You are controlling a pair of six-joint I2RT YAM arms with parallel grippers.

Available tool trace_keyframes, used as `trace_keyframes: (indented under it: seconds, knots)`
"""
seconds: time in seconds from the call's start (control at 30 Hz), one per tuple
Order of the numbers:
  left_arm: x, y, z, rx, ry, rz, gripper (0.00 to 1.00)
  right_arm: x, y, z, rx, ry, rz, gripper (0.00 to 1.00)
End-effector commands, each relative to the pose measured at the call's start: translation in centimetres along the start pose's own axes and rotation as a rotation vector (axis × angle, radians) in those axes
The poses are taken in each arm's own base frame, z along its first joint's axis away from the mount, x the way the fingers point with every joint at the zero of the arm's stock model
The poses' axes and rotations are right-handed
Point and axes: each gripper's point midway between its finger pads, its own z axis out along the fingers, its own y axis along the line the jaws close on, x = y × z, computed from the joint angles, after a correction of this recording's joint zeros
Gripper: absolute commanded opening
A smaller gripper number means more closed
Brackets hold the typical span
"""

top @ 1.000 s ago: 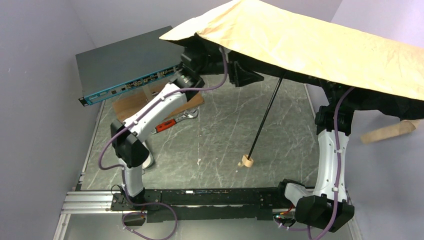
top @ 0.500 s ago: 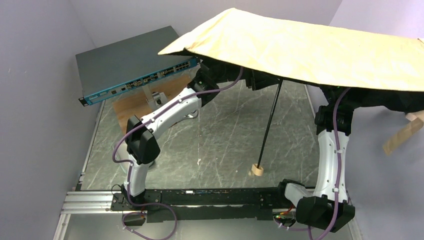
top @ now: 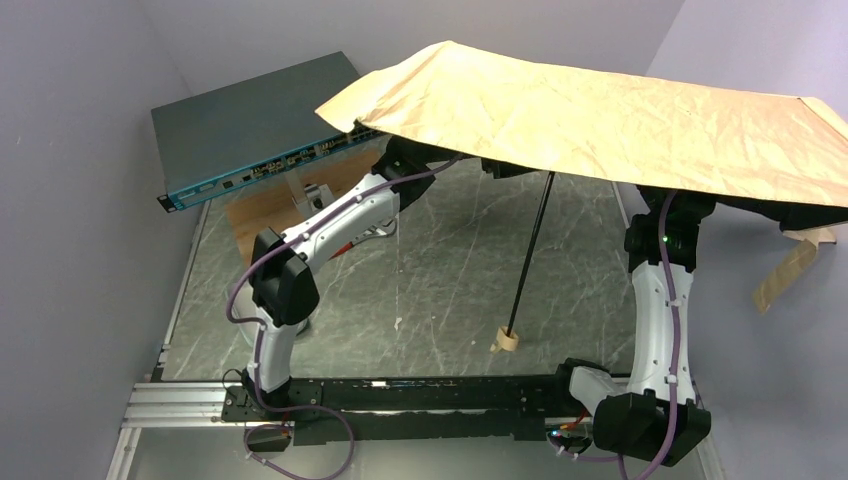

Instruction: Open the umbrella

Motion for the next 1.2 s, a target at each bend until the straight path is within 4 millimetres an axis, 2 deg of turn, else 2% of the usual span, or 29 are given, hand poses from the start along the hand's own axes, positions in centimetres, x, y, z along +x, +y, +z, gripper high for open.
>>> trace_keyframes:
  seconds: [0.0,0.07,0.13,0.23,0.27,0.3,0.43,0.5,0.57,0.63,0.67,0.77,0.87,0.93,1.03,1.17]
  knots:
    - [-0.9,-1.5,0.9,0.052,-0.03,-0.07,0.65,0.0,2.5,-0.2,-0.099,0.009,-0.101,0.0]
    - [-0.7,-1.8,0.9,0.079,-0.025,-0.048,0.59,0.4,2.7,-0.1,-0.117,0.035,-0.122,0.0]
    - [-0.7,-3.2,0.3,0.135,-0.056,0.072,0.59,0.5,2.2,0.0,-0.105,0.031,-0.089,0.0]
    - [0.2,-3.2,-1.1,0.082,-0.059,0.254,0.63,0.0,2.1,0.0,-0.085,0.004,-0.087,0.0]
    - [0.2,-3.6,-1.7,0.07,-0.039,0.398,0.66,-0.3,2.1,0.1,-0.082,-0.004,-0.085,0.0]
    - [1.4,-2.8,-2.3,0.043,0.006,0.434,0.67,-0.4,2.4,0.1,-0.082,-0.005,-0.083,0.0]
    - [2.4,-1.8,-6.1,-0.061,0.098,0.888,0.75,-0.4,2.6,0.1,-0.074,0.006,-0.03,0.0]
    - [3.4,-2.2,-8.3,-0.045,0.186,1.2,0.76,0.0,2.4,0.0,-0.059,0.021,-0.004,0.0]
    - [3.7,-2.6,-9.4,-0.043,0.23,1.542,0.77,0.4,2.0,-0.2,-0.043,0.037,0.014,0.0]
    - [3.4,-3.3,-9.4,-0.031,0.233,1.864,0.78,0.9,1.8,-0.4,-0.033,0.06,0.037,0.0]
    - [2.6,-3.4,-9.1,-0.036,0.217,1.991,0.78,1.1,1.8,-0.5,-0.035,0.067,0.046,0.0]
    - [0.1,-3.1,-7.2,-0.052,0.226,2.245,0.74,1.4,2.1,-0.7,-0.041,0.074,0.07,0.0]
    - [-1.7,-2.8,-5.4,-0.048,0.221,2.414,0.71,1.5,2.4,-0.8,-0.049,0.077,0.086,0.0]
    - [-1.8,-2.3,-4.4,-0.018,0.224,2.52,0.7,1.5,2.5,-0.8,-0.049,0.077,0.097,0.0]
    - [-2.2,-1.9,-3.2,-0.002,0.202,2.587,0.68,1.6,2.8,-0.9,-0.057,0.089,0.102,0.0]
    - [-1.8,-2.5,-2.0,0.034,0.132,2.628,0.62,1.9,2.7,-1.0,-0.057,0.1,0.104,0.0]
